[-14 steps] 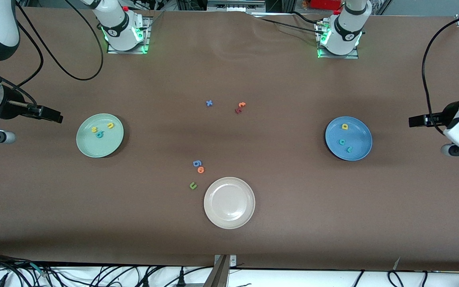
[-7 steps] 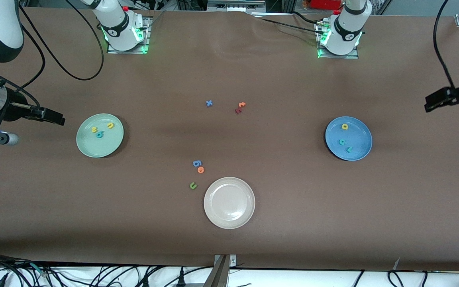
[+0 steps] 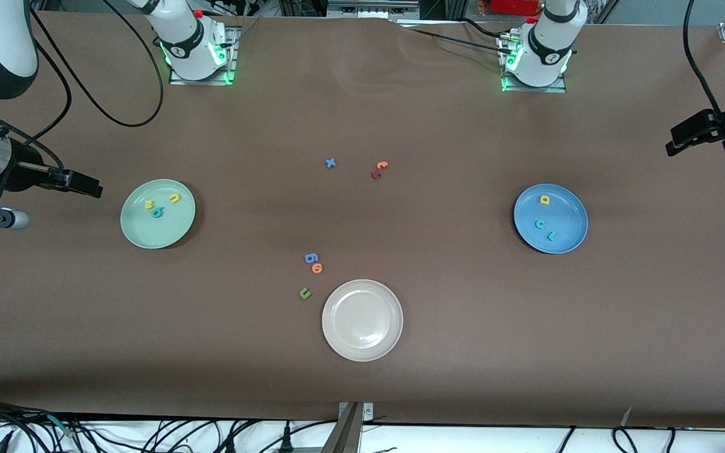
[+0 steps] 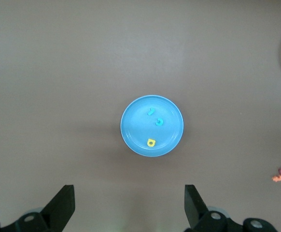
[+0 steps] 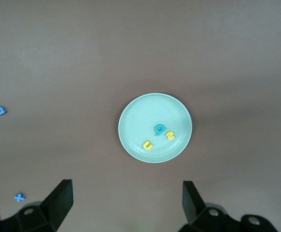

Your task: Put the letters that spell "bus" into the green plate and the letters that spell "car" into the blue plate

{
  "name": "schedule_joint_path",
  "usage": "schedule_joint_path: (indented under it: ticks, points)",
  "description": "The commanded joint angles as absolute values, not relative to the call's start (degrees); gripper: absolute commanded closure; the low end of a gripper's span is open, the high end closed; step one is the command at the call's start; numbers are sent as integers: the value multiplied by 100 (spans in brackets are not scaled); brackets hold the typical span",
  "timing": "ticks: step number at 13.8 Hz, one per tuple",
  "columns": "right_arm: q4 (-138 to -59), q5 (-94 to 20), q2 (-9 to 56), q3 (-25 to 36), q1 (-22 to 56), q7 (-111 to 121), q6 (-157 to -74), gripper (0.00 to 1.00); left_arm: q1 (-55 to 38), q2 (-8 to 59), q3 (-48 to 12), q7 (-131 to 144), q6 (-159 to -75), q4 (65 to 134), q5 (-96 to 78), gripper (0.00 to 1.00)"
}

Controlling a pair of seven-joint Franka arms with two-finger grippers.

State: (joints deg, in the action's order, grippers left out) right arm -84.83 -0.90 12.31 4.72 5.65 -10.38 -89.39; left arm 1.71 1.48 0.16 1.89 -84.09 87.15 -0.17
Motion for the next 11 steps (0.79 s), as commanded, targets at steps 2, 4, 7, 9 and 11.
schedule_joint_path:
  ticks: [2,4,7,9,11]
  points:
    - [-8604,149,1107,404,527,-984,-8947,0,-44,-53,114,62,-8630,9009,-45,0]
    - [-8604,149,1107,404,527,-984,-8947,0,-114,-27,149,62,-8675,9009,53,0]
    - [-8604,141,1099,404,527,-1020,-8938,0,-9,61,141,1,-8666,8983,-9,0]
    - [-8604,123,1099,404,527,-1028,-8938,0,17,53,149,-9,-8666,8982,-9,0]
    - [-8604,114,1099,413,527,-1028,-8938,0,35,61,149,-18,-8666,8965,-9,0]
